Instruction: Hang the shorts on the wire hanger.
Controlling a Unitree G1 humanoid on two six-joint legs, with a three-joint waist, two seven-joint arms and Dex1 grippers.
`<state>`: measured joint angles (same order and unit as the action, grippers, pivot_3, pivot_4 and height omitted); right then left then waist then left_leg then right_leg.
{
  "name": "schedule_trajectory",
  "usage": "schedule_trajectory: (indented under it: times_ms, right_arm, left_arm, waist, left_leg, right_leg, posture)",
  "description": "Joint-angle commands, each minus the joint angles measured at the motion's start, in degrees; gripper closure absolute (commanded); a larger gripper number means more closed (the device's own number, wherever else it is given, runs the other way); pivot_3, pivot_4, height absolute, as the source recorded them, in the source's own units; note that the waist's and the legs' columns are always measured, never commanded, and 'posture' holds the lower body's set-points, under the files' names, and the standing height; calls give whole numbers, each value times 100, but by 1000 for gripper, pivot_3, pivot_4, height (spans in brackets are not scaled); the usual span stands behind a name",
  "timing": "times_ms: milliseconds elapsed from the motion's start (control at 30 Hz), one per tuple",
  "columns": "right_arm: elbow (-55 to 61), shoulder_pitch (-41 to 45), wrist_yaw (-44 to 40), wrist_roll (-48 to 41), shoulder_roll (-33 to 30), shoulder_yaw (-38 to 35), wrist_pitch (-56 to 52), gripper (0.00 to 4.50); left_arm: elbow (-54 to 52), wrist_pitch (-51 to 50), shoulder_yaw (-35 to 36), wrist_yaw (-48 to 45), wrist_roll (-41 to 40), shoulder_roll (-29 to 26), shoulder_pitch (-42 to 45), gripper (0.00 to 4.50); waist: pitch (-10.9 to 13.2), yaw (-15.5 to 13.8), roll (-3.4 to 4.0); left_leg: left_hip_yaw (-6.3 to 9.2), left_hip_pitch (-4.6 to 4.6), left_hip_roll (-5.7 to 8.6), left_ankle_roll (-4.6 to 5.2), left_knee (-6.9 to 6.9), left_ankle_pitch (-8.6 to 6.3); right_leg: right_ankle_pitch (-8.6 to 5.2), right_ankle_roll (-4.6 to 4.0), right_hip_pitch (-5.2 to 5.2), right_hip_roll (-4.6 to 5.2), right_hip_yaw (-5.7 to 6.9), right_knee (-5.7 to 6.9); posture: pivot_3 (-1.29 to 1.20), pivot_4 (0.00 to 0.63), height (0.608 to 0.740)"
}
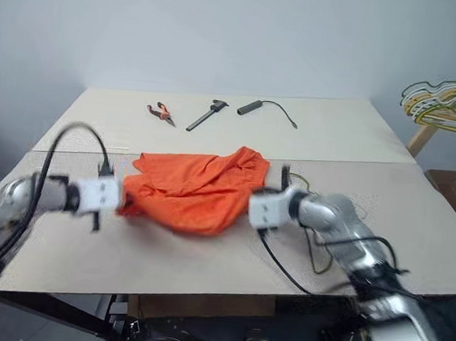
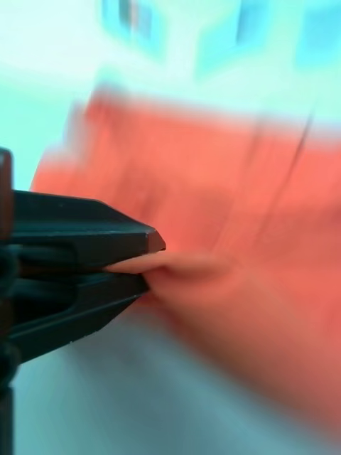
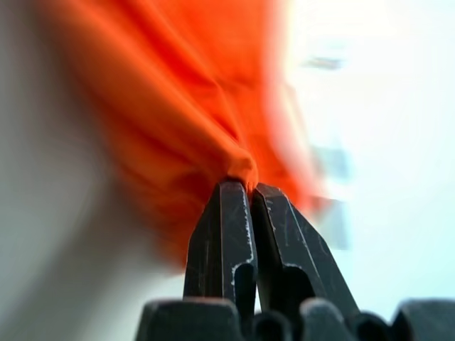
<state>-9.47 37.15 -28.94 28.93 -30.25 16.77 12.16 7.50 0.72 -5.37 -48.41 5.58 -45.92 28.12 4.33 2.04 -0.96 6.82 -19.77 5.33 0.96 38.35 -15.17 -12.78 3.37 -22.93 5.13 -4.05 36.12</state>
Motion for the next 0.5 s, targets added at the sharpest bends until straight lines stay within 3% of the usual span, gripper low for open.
schedule_trajectory:
  times_ms: [33,100,133,167,233,400,500]
  right_arm:
    - [-729,1153,2825,315,692,-954,-511,4500]
    - [-1154,1692,4428,376,896,-1289,208,4500]
    - [-1258,1776,4810,393,885,-1316,576,4500]
    - [-1353,1817,5078,415,877,-1305,826,4500]
    - [-1512,1761,5179,398,844,-1196,1118,4500]
    - [-1596,880,3795,55,409,-566,1939,4500]
    - [-1407,396,2966,-215,-3,-295,2570,4500]
  left_arm:
    - [1049,229,580,2738,654,749,1455,4466]
    - [1672,715,921,4732,1038,1212,2352,4466]
    - [1860,1108,973,5464,1280,1255,2565,4466]
    - [2030,1589,940,6009,1536,1219,2691,4466]
    - [2188,2271,744,6227,1792,1068,2673,4466]
    - [1479,3386,155,3798,677,591,1297,4466]
    - [484,3351,-107,1804,-597,-224,95,4466]
  waist:
    - [-8,19,-14]
    - [-19,24,-32]
    - [-27,53,-45]
    - [-46,95,-62]
    - [-135,217,-71]
    - [-278,609,-31]
    - [-271,848,-24]
  left_leg:
    - [-2,-10,-2,-7,-2,5]
    - [-2,-54,2,-68,-2,40]
    - [-6,-103,5,-73,-1,43]
    - [-8,-154,6,-77,6,46]
    - [-40,-166,-1,-66,-12,35]
    - [-84,-128,1,15,-50,-28]
    - [-119,-153,21,36,-32,-40]
  right_leg:
    - [10,-7,-16,-1,5,0]
    - [19,-19,-72,5,9,7]
    - [23,-20,-130,9,12,11]
    - [27,-21,-185,14,11,14]
    - [27,-21,-233,28,18,78]
    - [22,-12,-211,46,24,46]
    - [8,18,-211,64,12,-10]
  posture:
    - [-55,33,740]
    - [-59,29,740]
    - [-59,29,740]
    - [-59,29,740]
    - [-59,29,740]
    - [-69,29,740]
    - [-69,34,740]
